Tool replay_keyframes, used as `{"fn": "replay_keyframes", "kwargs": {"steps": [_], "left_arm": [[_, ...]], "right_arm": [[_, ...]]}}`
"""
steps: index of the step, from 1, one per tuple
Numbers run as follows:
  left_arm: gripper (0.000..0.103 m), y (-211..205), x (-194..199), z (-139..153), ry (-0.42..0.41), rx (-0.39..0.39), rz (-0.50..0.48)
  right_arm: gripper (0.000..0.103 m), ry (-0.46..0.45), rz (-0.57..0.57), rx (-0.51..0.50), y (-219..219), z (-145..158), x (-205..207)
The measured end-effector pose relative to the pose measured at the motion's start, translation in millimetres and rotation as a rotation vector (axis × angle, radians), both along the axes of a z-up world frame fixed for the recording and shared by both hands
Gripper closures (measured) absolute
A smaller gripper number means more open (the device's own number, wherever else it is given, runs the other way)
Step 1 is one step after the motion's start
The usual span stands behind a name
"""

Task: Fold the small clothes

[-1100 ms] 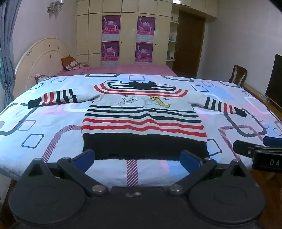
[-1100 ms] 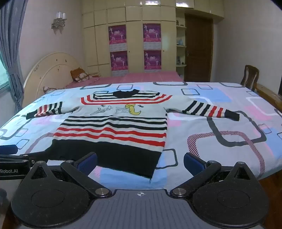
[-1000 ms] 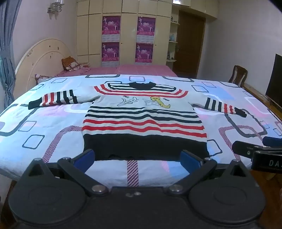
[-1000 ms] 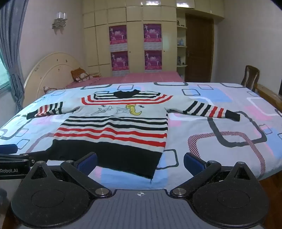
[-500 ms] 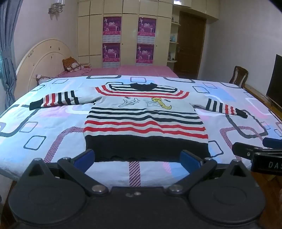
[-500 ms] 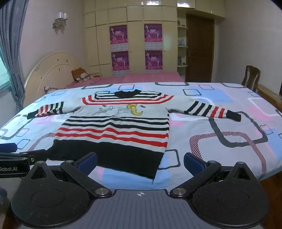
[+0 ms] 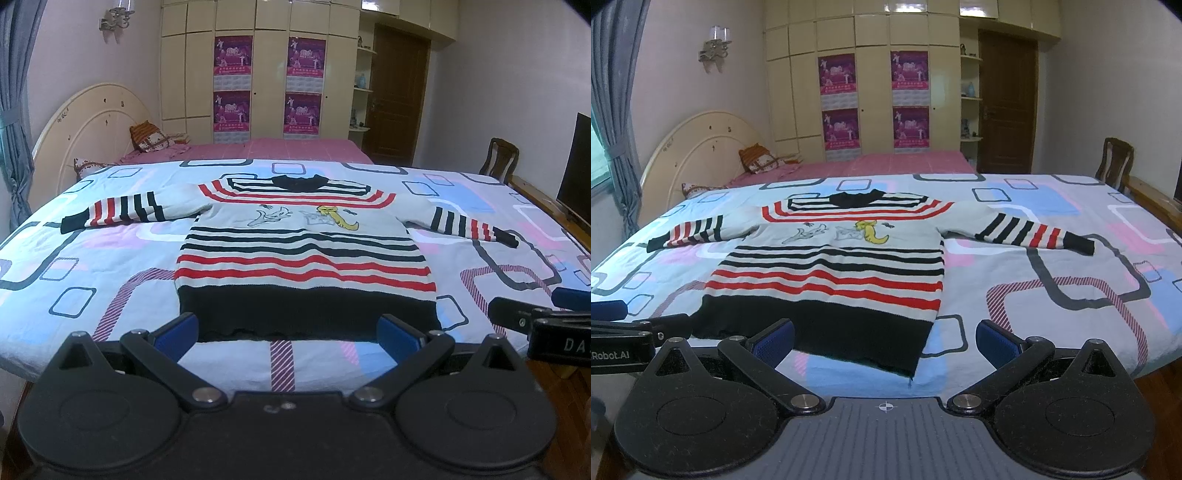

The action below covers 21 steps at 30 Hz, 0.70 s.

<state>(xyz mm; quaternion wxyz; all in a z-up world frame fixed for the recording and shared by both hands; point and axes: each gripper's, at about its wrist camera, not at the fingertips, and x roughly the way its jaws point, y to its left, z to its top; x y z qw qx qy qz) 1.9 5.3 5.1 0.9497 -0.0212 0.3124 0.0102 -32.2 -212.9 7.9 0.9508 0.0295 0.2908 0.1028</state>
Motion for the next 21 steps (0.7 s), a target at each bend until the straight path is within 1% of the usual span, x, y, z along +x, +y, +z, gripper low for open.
{"fn": "replay_keyframes", "kwargs": {"steps": [21], "left_arm": [[0.0, 3.0, -0.4, 2.1, -0.005, 0.002, -0.002]], "right_arm": [[0.0, -0.004, 0.003, -0.012, 5.7, 3.0, -1.0]]}}
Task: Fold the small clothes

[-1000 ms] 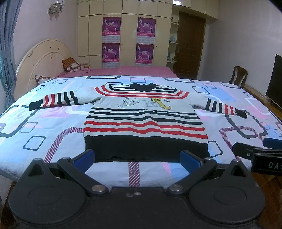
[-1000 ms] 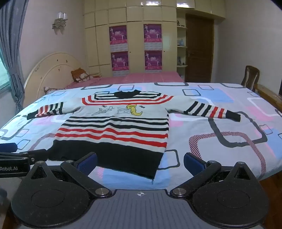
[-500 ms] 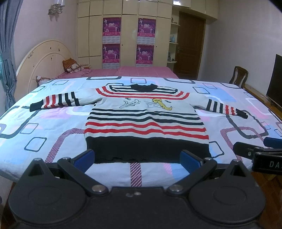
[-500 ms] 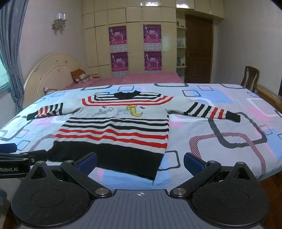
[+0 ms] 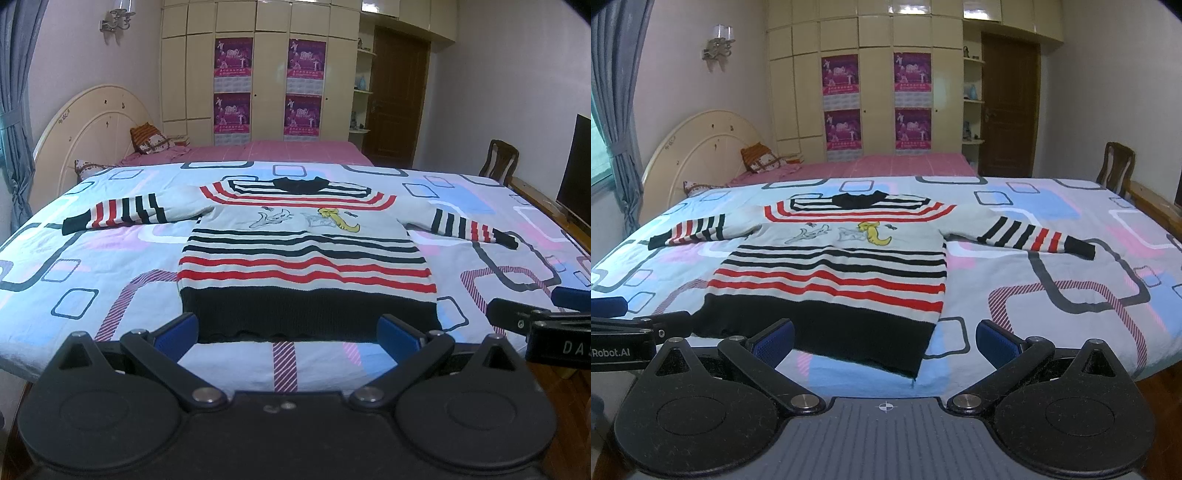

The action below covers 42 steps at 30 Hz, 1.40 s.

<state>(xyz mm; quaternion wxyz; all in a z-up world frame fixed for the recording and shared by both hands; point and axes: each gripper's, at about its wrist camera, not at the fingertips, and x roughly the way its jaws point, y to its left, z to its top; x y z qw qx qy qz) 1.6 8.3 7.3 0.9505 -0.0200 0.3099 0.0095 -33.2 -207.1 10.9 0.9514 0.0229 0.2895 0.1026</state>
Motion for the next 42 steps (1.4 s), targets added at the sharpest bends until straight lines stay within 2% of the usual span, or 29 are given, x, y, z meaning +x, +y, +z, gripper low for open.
{"fn": "replay_keyframes", "kwargs": {"steps": [42], "left_arm": [[0.0, 2.2, -1.2, 2.0, -0.002, 0.0, -0.001]], "right_arm": [[0.0, -0.003, -0.005, 0.002, 3.4, 1.4, -1.5]]}}
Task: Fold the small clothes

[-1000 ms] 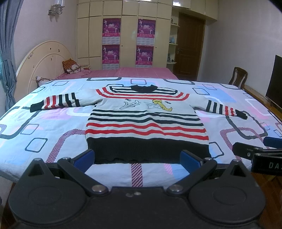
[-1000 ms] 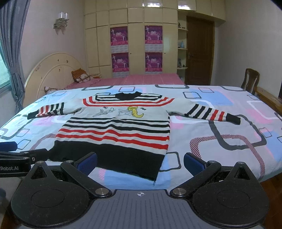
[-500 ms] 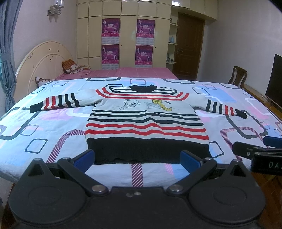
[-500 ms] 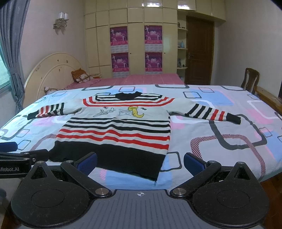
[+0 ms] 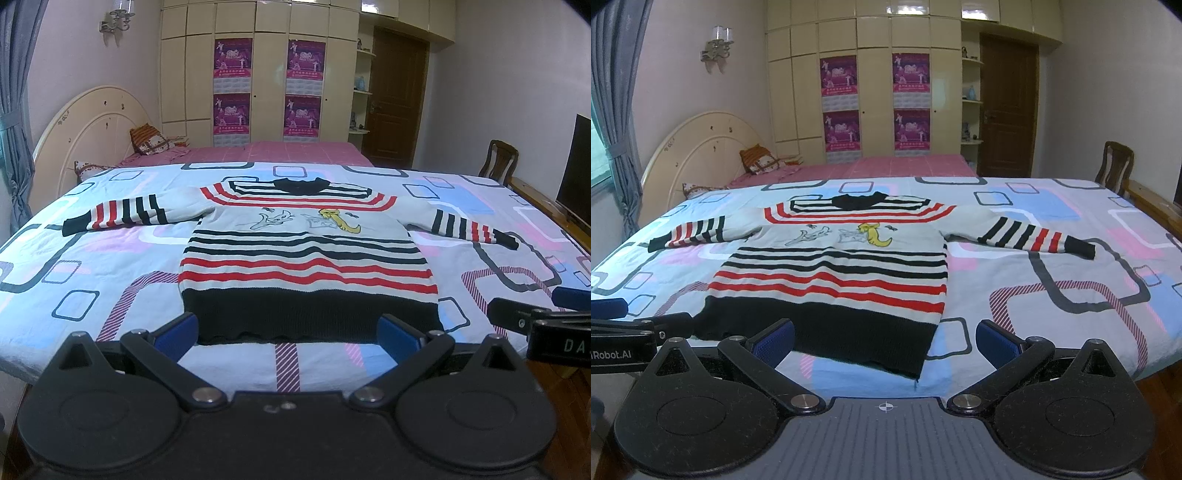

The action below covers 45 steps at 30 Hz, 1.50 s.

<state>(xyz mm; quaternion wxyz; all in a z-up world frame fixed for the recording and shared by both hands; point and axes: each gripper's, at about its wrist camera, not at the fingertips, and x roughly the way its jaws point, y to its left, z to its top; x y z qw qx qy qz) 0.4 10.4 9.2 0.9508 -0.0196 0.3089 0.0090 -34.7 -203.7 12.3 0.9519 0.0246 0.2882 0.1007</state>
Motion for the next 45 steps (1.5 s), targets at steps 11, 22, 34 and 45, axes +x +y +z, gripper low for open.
{"fn": "replay_keyframes", "kwargs": {"steps": [11, 22, 34, 45], "left_arm": [[0.0, 1.3, 8.9, 2.1, -0.01, -0.002, 0.002], [0.0, 4.6, 57.8, -1.6, -0.022, 0.038, 0.004], [0.0, 15.7, 155.6, -10.8, -0.027, 0.067, -0.021], [0.0, 14.4, 225.5, -17.9, 0.01, 0.074, -0.096]], "right_arm": [[0.0, -0.003, -0.003, 0.005, -0.7, -1.8, 5.3], [0.0, 0.017, -0.05, 0.016, 0.8, -6.3, 64.4], [0.0, 0.018, -0.112, 0.006, 7.2, -14.4, 156.4], [0.0, 0.014, -0.182, -0.014, 1.8, -12.6, 224.2]]}}
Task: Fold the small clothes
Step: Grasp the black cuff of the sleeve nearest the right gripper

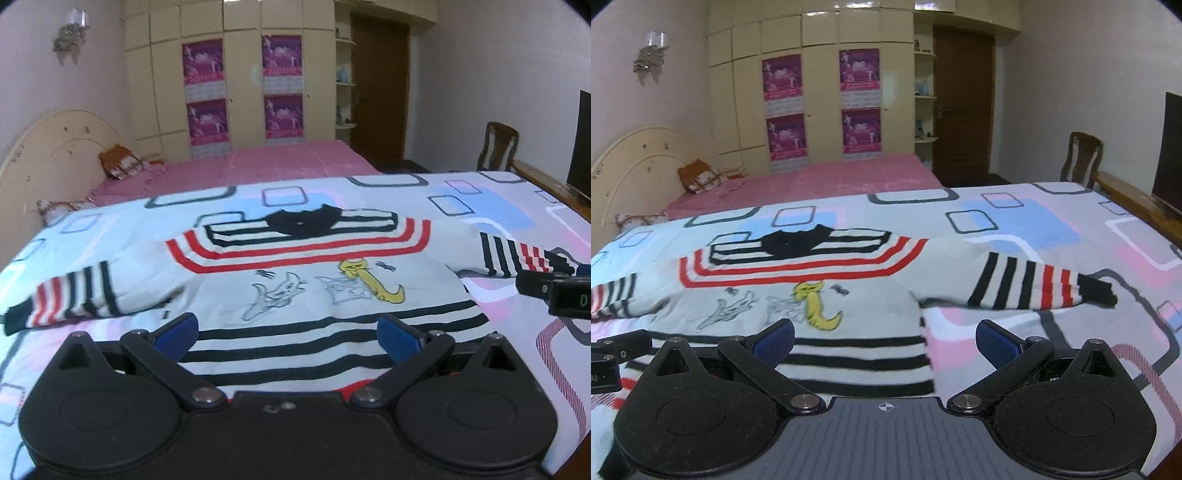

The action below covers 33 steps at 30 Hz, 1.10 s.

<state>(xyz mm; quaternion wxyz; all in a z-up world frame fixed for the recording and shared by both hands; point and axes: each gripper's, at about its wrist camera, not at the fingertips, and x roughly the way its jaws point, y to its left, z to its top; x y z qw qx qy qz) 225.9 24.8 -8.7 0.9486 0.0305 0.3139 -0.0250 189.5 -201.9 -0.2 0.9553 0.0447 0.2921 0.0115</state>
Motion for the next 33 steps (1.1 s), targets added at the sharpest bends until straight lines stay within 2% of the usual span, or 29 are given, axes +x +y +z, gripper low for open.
{"fn": "replay_keyframes", "kwargs": {"steps": [5, 7, 9, 12, 15, 17, 19, 20, 22, 27, 29, 31, 33], "left_arm": [[0.0, -22.4, 29.5, -17.1, 0.066, -0.055, -0.059], [0.0, -34.0, 41.0, -25.4, 0.08, -0.058, -0.074], [0.0, -42.8, 49.7, -30.9, 0.06, -0.095, -0.088], [0.0, -70.2, 72.3, -39.3, 0.092, -0.016, -0.065], [0.0, -84.6, 94.2, -43.6, 0.154, -0.06, -0.052], [0.0, -97.9, 112.1, -47.1, 0.181, -0.036, -0.025], [0.0, -109.3, 125.9, -48.3, 0.171, -0.014, -0.006], [0.0, -114.0, 132.9, -48.4, 0.171, -0.019, -0.006], [0.0, -122.3, 145.9, -49.8, 0.186, -0.036, -0.013], [0.0, -141.2, 165.2, -55.2, 0.217, -0.083, -0.047], [0.0, -147.6, 168.9, -57.0, 0.225, -0.092, -0.055], [0.0, -148.3, 170.1, -58.9, 0.244, -0.133, -0.074], [0.002, -147.1, 170.4, -59.6, 0.252, -0.159, -0.072]], "right_arm": [[0.0, 0.02, -0.059, -0.018, -33.1, -10.6, 17.8], [0.0, 0.045, -0.116, -0.008, -62.8, -20.1, 29.4], [0.0, 0.074, -0.169, 0.021, -96.9, -30.6, 41.1], [0.0, 0.09, -0.245, 0.097, -154.1, -48.1, 63.4], [0.0, 0.077, -0.352, 0.136, -206.4, -63.2, 85.6], [0.001, 0.074, -0.398, 0.166, -232.8, -71.8, 96.9], [0.001, 0.074, -0.424, 0.203, -256.5, -82.3, 107.7], [0.019, 0.074, -0.432, 0.215, -266.2, -87.7, 112.6], [0.05, 0.103, -0.444, 0.266, -282.3, -100.8, 123.9], [0.05, 0.144, -0.494, 0.443, -314.0, -129.5, 132.5], [0.05, 0.138, -0.513, 0.501, -321.4, -136.1, 132.8], [0.051, 0.126, -0.539, 0.54, -330.2, -140.0, 134.4], [0.063, 0.131, -0.555, 0.533, -334.7, -140.0, 138.0]]}}
